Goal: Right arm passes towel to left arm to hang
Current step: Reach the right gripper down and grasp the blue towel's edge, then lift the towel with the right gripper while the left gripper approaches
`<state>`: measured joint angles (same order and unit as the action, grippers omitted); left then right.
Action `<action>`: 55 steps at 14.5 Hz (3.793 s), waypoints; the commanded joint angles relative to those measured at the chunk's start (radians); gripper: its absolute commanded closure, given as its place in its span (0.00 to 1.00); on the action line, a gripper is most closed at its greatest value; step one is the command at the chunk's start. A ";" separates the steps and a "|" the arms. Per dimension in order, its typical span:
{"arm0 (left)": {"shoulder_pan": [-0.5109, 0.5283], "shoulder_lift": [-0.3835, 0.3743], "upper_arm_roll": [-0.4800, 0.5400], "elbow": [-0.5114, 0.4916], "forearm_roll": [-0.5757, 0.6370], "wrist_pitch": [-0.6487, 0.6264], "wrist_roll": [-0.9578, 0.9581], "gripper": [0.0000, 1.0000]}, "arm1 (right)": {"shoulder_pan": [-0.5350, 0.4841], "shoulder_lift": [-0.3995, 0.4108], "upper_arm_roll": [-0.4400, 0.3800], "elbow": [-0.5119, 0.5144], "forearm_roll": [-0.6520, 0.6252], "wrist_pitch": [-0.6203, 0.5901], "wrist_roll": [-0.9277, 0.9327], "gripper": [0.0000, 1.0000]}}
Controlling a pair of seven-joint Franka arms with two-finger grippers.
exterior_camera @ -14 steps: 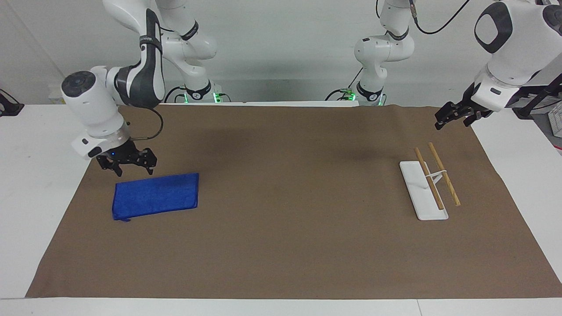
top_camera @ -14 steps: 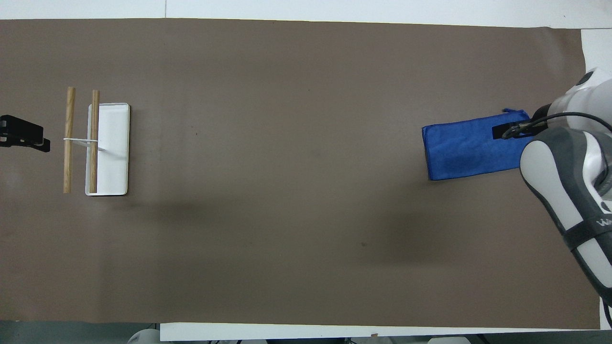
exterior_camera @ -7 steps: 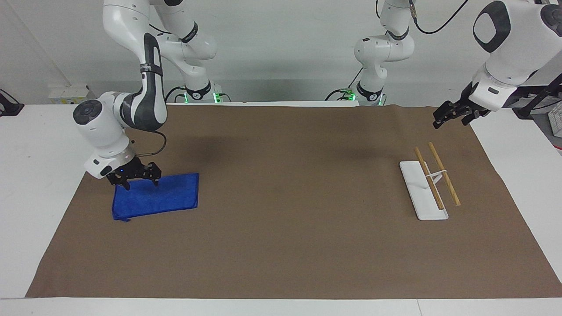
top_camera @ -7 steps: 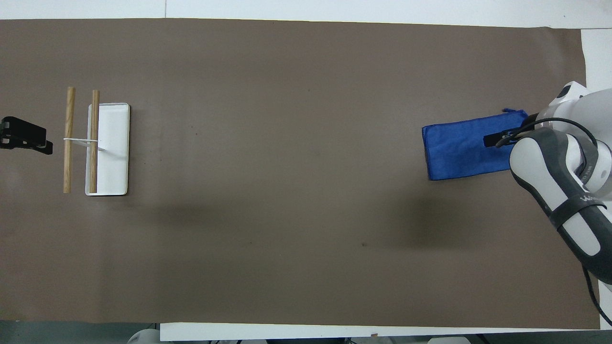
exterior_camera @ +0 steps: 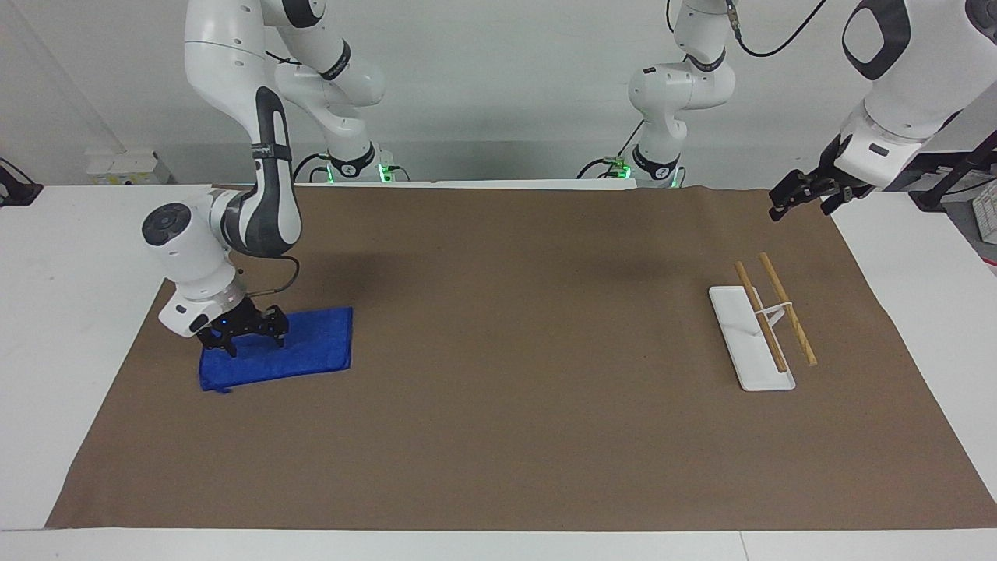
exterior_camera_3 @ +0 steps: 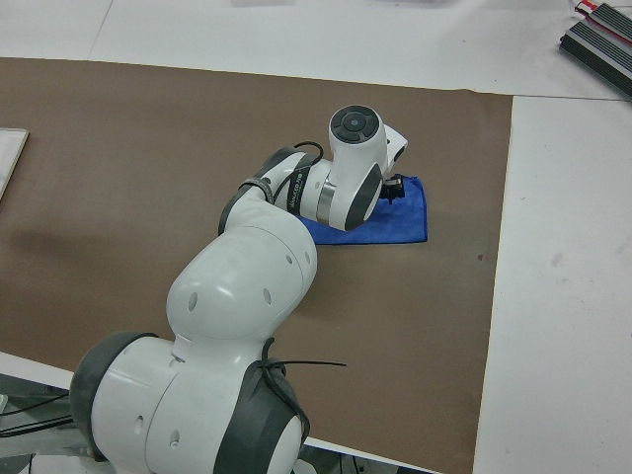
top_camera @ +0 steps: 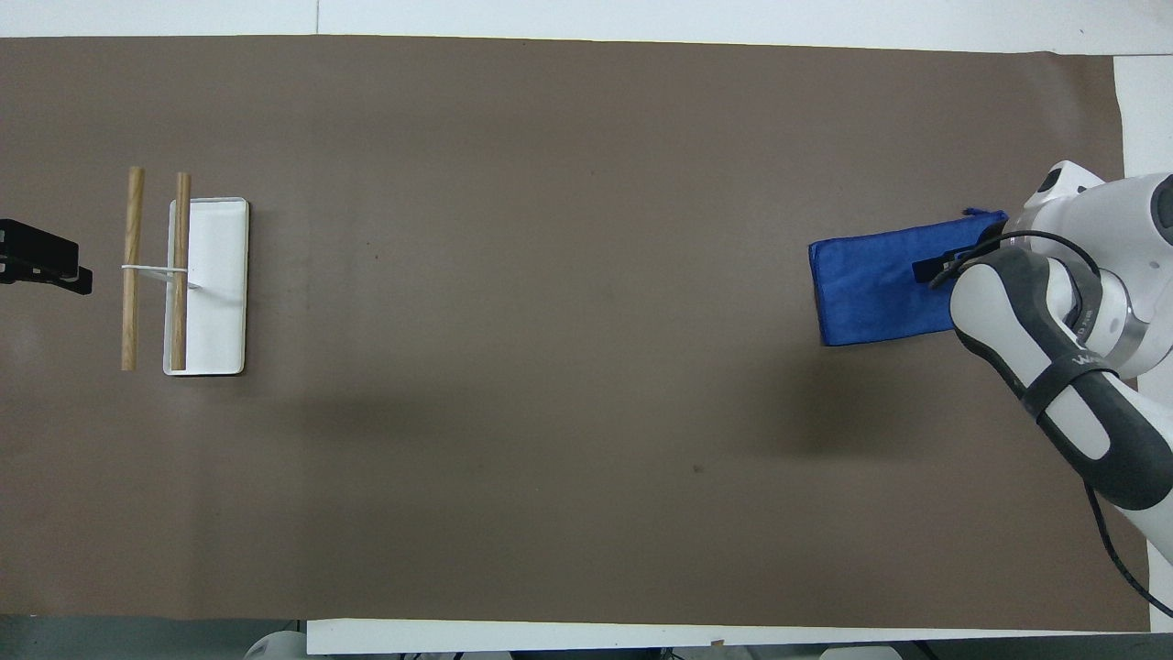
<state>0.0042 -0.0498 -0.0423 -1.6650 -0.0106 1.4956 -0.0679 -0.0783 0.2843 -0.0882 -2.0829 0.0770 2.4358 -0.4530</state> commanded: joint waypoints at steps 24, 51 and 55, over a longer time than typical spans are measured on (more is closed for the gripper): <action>0.034 -0.013 0.009 -0.036 -0.094 0.037 -0.093 0.00 | 0.011 -0.037 0.039 0.121 0.010 -0.306 0.248 1.00; -0.184 -0.113 -0.004 -0.398 -0.580 0.690 -1.486 0.00 | 0.203 0.035 0.656 0.514 0.647 -0.011 2.191 1.00; -0.207 -0.064 -0.004 -0.365 -0.578 0.692 -1.481 0.00 | 0.207 0.035 0.656 0.514 0.647 -0.011 2.189 1.00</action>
<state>-0.1759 -0.1521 -0.0553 -2.0581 -0.5753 2.1720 -1.5387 0.1320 0.2998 0.5529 -1.5938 0.7077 2.4172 1.7290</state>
